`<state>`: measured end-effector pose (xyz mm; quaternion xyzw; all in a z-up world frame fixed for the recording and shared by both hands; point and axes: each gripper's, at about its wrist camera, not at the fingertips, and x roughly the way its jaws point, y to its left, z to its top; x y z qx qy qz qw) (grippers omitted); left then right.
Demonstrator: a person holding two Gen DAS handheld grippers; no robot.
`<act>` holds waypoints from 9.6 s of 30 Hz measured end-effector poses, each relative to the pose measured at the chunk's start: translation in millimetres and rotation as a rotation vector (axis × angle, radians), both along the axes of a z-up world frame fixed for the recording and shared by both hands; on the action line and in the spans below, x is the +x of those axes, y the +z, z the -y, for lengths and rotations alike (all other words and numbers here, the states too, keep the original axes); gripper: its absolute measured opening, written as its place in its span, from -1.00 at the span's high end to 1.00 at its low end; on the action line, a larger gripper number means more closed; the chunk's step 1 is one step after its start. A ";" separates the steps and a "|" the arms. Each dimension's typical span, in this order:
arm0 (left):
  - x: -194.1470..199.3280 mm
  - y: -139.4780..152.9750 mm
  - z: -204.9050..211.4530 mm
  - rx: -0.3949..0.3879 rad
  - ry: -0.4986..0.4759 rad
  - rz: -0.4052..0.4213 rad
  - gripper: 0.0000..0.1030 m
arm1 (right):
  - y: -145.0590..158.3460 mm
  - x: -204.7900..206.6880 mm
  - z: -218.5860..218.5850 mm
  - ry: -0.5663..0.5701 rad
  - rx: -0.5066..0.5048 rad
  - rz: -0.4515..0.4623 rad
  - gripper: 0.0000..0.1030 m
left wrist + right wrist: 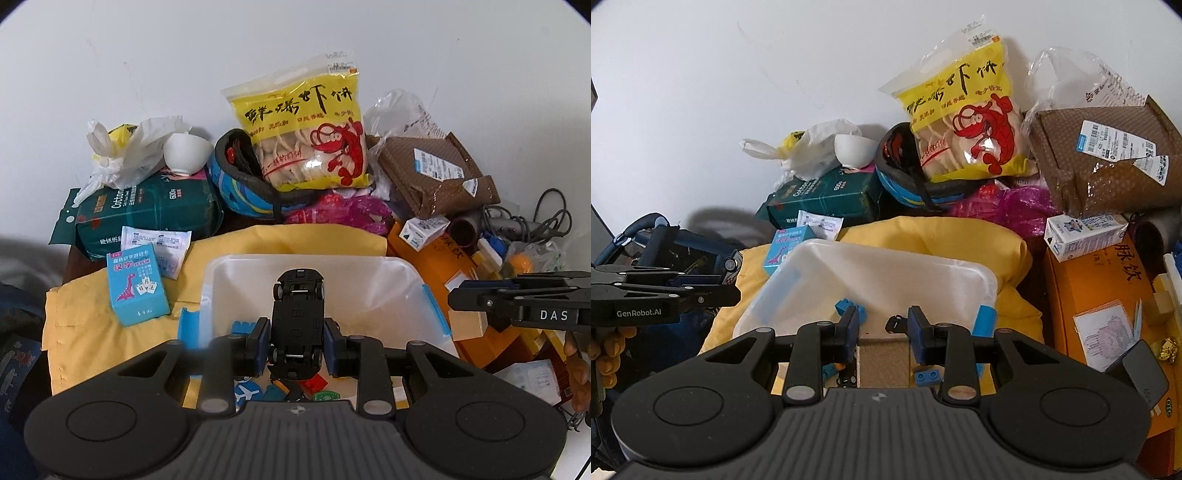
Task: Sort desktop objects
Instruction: 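Lower the tan block into the bin with the right tool while the left tool drops the black car, then grasp the yellow brick with the right tool while the left tool grasps the green dinosaur, then drop the yellow brick into the bin with the right tool while the left tool drops the dinosaur, then grasp the green brick with the right tool while the left tool grasps the orange square brick, then drop the green brick into the bin with the right tool while the left tool drops the orange brick, then grasp the blue cube with the right tool while the left tool grasps a black toy car, then drop the blue cube into the bin with the right tool while the left tool drops the black car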
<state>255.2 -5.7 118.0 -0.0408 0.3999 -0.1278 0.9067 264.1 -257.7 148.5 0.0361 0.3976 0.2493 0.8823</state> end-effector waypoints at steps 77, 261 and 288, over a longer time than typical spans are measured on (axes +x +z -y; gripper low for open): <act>-100.6 -56.3 -1.8 -0.001 -0.107 0.017 0.50 | -42.3 -91.4 16.4 0.045 0.005 0.061 0.33; -16.1 0.9 -0.3 -0.015 -0.067 0.044 0.35 | 7.5 -25.3 5.1 0.009 0.048 0.067 0.21; 3.6 -18.3 -0.9 0.086 -0.050 0.028 -0.16 | -22.5 0.3 -1.7 0.025 -0.027 -0.004 -0.20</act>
